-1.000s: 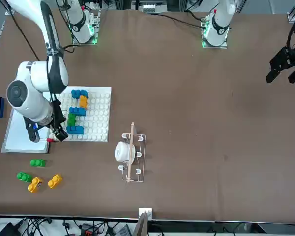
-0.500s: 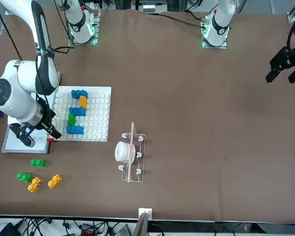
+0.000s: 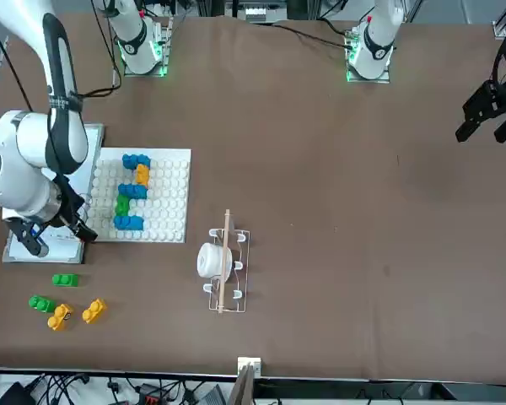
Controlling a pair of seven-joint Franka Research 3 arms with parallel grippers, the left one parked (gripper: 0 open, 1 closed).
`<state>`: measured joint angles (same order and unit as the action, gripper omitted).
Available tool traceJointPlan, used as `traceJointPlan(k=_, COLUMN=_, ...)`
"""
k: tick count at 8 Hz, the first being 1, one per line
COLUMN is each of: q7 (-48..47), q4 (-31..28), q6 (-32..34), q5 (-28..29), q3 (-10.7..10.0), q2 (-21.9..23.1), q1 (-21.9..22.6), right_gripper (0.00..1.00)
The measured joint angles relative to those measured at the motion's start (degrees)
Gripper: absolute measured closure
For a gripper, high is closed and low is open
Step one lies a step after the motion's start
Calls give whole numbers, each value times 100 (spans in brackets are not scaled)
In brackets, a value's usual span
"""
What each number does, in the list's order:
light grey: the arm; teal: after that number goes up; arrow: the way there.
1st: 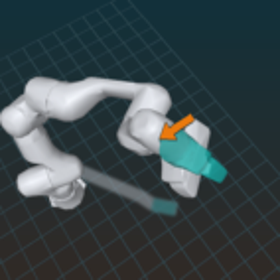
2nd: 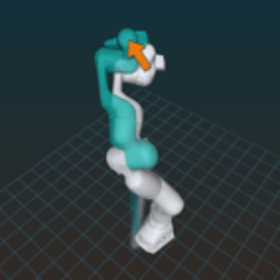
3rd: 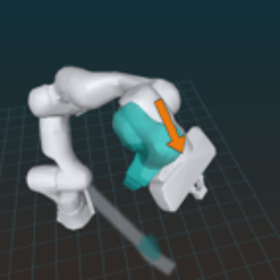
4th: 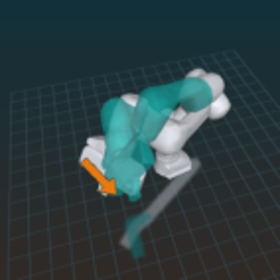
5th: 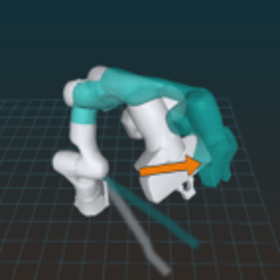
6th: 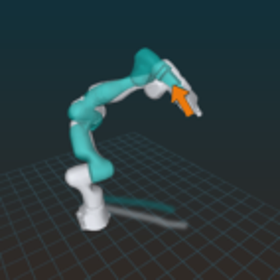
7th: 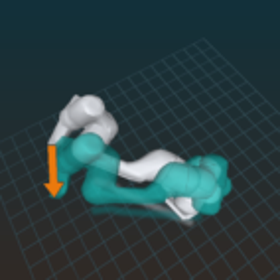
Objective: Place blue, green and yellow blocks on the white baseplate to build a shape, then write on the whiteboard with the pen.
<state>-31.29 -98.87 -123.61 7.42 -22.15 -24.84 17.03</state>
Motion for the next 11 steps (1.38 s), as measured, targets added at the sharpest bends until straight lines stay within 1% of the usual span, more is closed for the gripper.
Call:
traceJointPlan(k=2, q7=-357, q4=194, q6=-33, q5=33, q3=-10, q2=-240, q1=-298, right_gripper=1)
traceJointPlan(k=3, q7=-695, q4=209, q6=-129, q5=45, q3=-11, q2=-337, q1=-447, right_gripper=2)
traceJointPlan(k=5, q7=-1439, q4=212, q6=-323, q5=54, q3=-10, q2=-553, q1=-581, right_gripper=6)
traceJointPlan(k=7, q7=-1967, q4=205, q6=-454, q5=96, q3=-9, q2=-757, q1=-725, right_gripper=8)
traceJointPlan(k=9, q7=-2101, q4=192, q6=-555, q5=635, q3=-11, q2=-954, q1=-959, right_gripper=13)
traceJointPlan(k=10, q7=-2157, q4=188, q6=-567, q5=840, q3=-10, q2=-1020, q1=-998, right_gripper=15)
traceJointPlan(k=11, q7=-2254, q4=182, q6=-572, q5=921, q3=-6, q2=-1059, q1=-1001, right_gripper=15)
